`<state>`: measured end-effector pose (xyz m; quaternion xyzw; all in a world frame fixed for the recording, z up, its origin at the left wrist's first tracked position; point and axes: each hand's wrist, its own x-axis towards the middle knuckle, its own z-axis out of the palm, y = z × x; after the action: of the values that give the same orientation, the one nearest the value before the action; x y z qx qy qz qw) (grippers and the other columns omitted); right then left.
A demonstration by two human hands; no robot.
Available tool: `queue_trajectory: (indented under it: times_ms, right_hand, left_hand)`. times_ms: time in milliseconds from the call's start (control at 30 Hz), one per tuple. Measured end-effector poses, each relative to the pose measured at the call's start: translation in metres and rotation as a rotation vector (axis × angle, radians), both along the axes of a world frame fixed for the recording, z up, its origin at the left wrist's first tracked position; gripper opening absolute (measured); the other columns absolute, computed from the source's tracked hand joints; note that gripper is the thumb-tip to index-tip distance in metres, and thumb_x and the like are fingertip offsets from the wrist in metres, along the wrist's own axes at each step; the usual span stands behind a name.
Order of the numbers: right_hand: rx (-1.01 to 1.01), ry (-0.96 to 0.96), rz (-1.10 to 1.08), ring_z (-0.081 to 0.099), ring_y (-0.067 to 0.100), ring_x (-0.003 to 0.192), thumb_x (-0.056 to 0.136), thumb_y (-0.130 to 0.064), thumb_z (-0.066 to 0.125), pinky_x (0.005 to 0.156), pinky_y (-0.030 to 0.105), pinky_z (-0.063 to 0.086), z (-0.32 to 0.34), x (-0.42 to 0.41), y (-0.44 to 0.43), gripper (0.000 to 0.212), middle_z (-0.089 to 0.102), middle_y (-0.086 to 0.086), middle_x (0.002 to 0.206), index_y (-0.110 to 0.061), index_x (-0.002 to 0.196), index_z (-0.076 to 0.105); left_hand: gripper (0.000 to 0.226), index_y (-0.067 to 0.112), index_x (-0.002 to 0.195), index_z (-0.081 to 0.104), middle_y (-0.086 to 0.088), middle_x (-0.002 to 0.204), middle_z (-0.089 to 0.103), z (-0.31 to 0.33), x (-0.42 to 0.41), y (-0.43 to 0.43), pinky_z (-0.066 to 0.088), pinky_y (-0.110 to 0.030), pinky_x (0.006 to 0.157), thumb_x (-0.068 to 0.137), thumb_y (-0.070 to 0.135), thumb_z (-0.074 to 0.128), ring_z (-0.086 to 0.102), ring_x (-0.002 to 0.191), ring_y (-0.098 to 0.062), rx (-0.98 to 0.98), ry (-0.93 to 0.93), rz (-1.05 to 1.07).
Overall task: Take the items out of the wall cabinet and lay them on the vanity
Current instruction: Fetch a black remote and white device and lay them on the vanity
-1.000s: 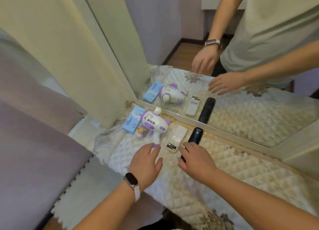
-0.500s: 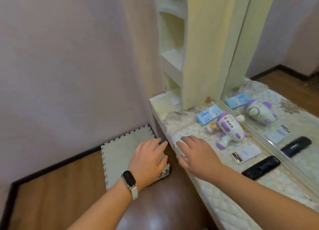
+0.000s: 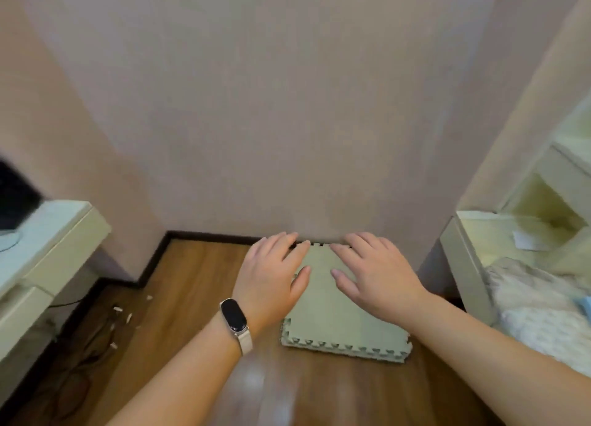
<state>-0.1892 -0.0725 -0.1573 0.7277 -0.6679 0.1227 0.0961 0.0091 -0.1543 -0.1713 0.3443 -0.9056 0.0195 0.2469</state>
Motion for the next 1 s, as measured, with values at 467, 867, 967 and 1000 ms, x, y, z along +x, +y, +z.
queue_trajectory:
  times_ms: [467,867,967,1000]
  right_hand:
    - [-0.057,0.067,0.572,0.056,0.031,0.115,0.091,-0.047,0.047,0.095,0.043,0.045,0.01,0.18,-0.156,0.045,0.063,0.006,0.122,-0.016,0.12,0.063]
    - [-0.111,-0.05,0.862,0.057,0.032,0.117,0.091,-0.046,0.047,0.096,0.044,0.048,0.018,0.253,-0.331,0.046,0.065,0.009,0.122,-0.015,0.119,0.064]
    - [-0.13,-0.071,0.91,0.055,0.032,0.116,0.09,-0.046,0.049,0.096,0.043,0.047,0.026,0.257,-0.38,0.045,0.064,0.008,0.122,-0.015,0.121,0.062]
    - [-0.142,-0.079,0.927,0.055,0.032,0.116,0.09,-0.046,0.05,0.095,0.043,0.047,0.028,0.258,-0.396,0.045,0.063,0.008,0.122,-0.016,0.121,0.061]
  left_hand:
    - [0.042,0.016,0.125,0.062,-0.005,0.125,0.063,0.003,0.201,-0.049,0.047,-0.043,0.098,0.09,0.037,0.054,0.057,0.117,-0.022,-0.007,0.044,0.498]
    - [0.041,0.017,0.125,0.062,-0.003,0.124,0.063,0.023,0.252,-0.157,0.043,-0.039,0.098,0.091,0.038,0.053,0.057,0.115,-0.024,-0.01,-0.068,0.821]
    - [0.04,0.016,0.123,0.063,-0.003,0.121,0.063,0.035,0.254,-0.198,0.04,-0.036,0.095,0.09,0.038,0.053,0.058,0.11,-0.023,-0.042,-0.098,0.847]
    - [0.04,0.016,0.123,0.062,-0.002,0.121,0.063,0.039,0.254,-0.21,0.039,-0.035,0.095,0.09,0.039,0.053,0.057,0.11,-0.023,-0.051,-0.102,0.865]
